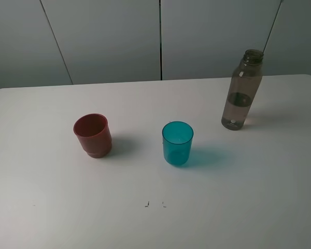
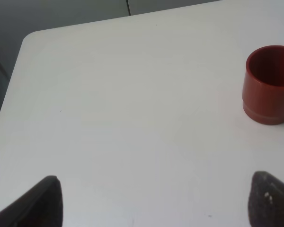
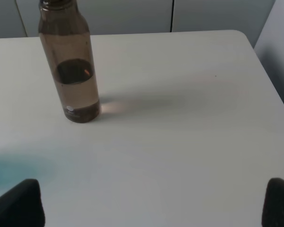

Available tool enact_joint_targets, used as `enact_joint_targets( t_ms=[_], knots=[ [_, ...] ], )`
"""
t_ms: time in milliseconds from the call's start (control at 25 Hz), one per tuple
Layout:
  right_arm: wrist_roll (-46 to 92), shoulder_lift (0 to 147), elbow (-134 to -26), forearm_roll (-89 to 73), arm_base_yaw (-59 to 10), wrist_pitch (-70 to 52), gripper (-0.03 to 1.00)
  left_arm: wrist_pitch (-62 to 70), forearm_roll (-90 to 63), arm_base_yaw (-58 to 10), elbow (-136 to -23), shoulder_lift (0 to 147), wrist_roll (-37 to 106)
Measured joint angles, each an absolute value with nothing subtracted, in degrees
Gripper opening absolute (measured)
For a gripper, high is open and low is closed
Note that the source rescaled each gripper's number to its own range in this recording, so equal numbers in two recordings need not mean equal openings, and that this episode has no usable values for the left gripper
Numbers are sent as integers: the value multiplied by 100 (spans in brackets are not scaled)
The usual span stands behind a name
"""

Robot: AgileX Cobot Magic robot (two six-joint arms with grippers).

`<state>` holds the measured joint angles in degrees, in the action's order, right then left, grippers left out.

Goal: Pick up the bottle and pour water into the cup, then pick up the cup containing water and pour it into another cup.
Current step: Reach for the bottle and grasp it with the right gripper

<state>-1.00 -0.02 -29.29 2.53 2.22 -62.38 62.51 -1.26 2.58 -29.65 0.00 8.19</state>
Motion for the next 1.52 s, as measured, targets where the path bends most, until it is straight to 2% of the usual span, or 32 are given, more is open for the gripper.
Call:
enact_joint_targets(
  t_ms=[1520],
  knots=[
    [-100, -2, -2929, 253, 222, -6238, 100, 6251, -126, 258, -2965, 0, 819]
  ],
)
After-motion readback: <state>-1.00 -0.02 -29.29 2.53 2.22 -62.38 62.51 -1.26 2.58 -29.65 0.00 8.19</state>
